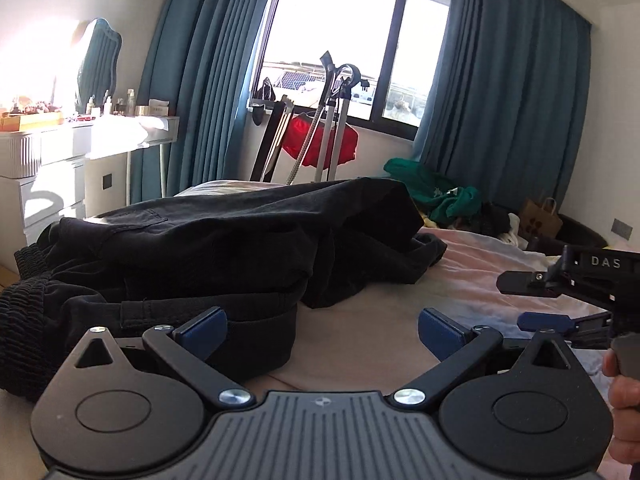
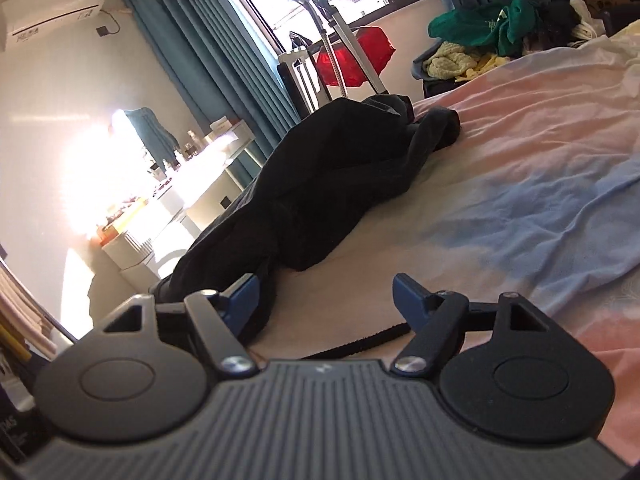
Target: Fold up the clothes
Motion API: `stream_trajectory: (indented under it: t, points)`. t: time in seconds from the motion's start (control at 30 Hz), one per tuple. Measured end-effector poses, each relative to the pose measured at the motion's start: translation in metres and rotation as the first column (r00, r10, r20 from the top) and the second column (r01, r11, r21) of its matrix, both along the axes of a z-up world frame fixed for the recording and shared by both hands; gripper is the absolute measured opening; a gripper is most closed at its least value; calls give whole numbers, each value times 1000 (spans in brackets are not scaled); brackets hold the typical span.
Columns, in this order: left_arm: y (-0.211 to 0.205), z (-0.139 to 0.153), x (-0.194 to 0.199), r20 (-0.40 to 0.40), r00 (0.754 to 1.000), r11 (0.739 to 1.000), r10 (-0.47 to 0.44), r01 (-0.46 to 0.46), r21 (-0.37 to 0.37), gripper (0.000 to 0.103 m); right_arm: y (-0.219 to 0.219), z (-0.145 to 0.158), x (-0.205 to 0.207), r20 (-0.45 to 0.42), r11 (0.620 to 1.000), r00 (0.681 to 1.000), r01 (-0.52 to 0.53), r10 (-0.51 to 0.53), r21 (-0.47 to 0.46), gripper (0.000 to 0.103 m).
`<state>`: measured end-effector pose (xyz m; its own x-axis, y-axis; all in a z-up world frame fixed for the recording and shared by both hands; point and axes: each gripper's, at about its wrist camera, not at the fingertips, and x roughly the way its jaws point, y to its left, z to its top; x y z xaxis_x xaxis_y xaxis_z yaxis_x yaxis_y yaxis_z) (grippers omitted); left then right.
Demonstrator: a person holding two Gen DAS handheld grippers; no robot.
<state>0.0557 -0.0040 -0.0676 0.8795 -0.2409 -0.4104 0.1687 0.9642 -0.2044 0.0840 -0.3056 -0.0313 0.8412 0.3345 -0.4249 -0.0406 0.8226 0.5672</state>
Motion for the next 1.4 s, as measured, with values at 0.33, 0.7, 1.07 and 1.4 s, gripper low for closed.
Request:
stream_trajectory:
  t: [0.33,0.7,1.07,1.4]
  points:
    - [28,-53,42,-40,998,996,-37,34,-81,103,-27,-61,221,-152,952,948,293,-278,85,45]
    - [47,-78,70,-17,999,994,-47,45,-100,103,-32,-63,264,-81,917,914,392,-397,-69,6]
    - [52,-37,42,101,993,992,-59,69,-104,103,-83,45,90,123,838,832,546,-541,-8,6]
    - [61,-6,7,76,997,980,-20,35,-196,103,-168,11,-66,30,747,753,645,-657,164,6]
